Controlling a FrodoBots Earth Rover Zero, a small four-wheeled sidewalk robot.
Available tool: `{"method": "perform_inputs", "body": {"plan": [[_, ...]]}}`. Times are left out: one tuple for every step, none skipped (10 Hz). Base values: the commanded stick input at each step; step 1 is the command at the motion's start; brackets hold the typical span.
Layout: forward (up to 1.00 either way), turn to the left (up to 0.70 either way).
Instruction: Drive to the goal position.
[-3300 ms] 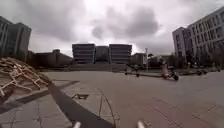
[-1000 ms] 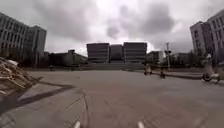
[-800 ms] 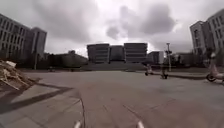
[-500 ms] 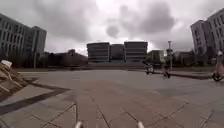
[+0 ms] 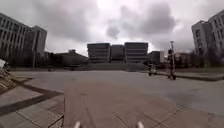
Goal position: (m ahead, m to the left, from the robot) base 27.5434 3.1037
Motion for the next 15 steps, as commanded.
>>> {"method": "perform_inputs", "body": {"plan": [[1.00, 0.00], [1.00, 0.00], [1.00, 0.00], [1.00, 0.00], [1.00, 0.00], [1.00, 0.00], [1.00, 0.00], [1.00, 0.00], [1.00, 0.00], [1.00, 0.00], [1.00, 0.00], [1.00, 0.00], [1.00, 0.00], [1.00, 0.00], [1.00, 0.00]]}}
